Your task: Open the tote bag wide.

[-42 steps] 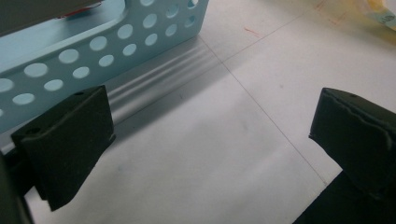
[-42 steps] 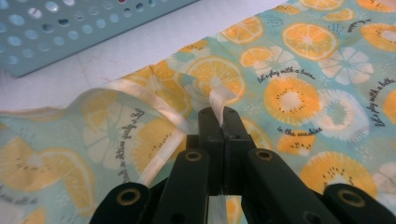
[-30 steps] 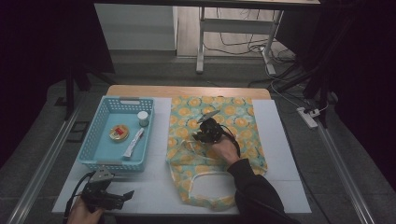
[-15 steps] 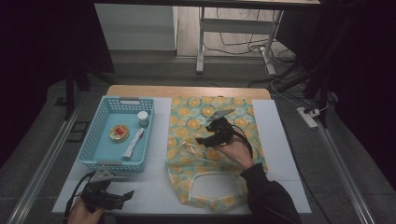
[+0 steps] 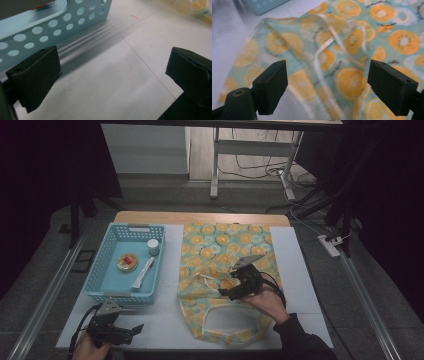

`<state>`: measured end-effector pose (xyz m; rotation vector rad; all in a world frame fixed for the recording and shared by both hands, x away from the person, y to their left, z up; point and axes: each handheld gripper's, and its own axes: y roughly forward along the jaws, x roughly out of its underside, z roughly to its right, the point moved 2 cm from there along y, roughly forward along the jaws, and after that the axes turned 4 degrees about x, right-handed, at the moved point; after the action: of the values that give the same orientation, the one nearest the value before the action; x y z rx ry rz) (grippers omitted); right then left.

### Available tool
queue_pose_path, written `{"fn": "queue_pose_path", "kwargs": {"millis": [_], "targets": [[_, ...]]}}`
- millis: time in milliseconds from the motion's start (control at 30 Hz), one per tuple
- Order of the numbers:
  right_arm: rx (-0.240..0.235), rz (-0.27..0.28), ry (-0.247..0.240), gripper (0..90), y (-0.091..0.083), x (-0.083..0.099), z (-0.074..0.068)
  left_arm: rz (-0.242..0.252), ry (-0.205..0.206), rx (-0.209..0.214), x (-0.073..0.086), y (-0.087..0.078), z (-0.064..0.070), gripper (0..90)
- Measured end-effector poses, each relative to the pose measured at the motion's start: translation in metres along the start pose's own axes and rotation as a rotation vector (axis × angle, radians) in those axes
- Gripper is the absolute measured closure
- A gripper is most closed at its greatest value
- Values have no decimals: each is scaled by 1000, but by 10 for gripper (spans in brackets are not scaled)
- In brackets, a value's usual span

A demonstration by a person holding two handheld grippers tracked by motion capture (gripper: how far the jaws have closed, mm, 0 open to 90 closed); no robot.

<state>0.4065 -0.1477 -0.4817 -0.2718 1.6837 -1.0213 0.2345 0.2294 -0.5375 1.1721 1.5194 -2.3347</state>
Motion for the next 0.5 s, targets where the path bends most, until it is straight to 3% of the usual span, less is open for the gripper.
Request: {"fn": "queue_pose_path", "kwargs": {"millis": [233,500], "targets": [[-51,-26,-12,273,3,16,-12,-3,4,-1,0,0,0,0],[38,-100,-21,291,20,38,7,0,3,0,0,0,0,0]]}}
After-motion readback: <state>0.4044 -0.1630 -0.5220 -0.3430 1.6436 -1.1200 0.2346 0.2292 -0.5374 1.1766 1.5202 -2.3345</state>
